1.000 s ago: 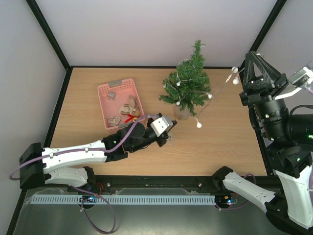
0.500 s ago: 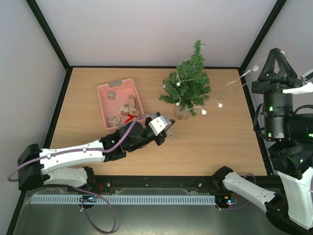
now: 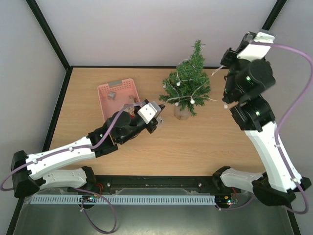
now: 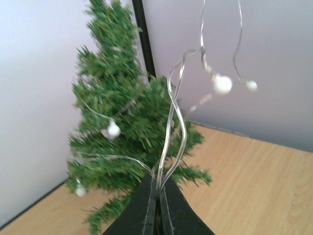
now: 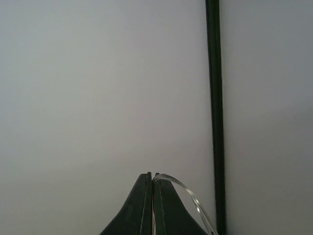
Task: Decorate the small christmas tree
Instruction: Wrap the decoration item around the Christmas tree.
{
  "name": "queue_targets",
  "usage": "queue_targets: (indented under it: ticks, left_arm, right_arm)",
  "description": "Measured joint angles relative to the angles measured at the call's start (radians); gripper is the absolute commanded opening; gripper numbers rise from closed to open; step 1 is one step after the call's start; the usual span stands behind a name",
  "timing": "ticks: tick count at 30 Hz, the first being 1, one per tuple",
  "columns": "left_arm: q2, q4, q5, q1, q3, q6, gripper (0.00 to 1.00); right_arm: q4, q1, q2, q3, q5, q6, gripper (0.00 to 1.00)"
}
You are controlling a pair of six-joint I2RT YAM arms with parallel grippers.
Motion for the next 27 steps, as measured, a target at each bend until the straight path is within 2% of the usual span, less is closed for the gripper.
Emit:
queue_targets:
  ticks: [7, 10, 14, 18, 27]
  left_arm:
    - [-0.005, -0.035, 0.004, 0.048, 0.107, 0.035, 0.03]
    - [0.000, -0.045, 0.011, 0.067, 0.155, 0.050, 0.02]
    - [0.039, -0.045, 0.045, 0.102, 0.241, 0.068, 0.03]
    - [0.103, -0.058, 0.081, 0.156, 0.332, 0.083, 0.02]
    - [0.290, -0.080, 0.170, 0.281, 0.596, 0.103, 0.03]
  right_arm:
    - [-0.053, -0.234, 0.159, 0.108, -0.081, 0.029, 0.02]
    - [-0.091, -0.384, 0.237, 0.198, -0.180, 0.081, 0.02]
    - [-0.147, -0.523, 0.336, 0.290, -0.353, 0.171, 0.02]
    - [-0.168, -0.599, 0.394, 0.293, -0.529, 0.255, 0.02]
    - [-0.120, -0.656, 0.496, 0.298, -0.755, 0.372, 0.02]
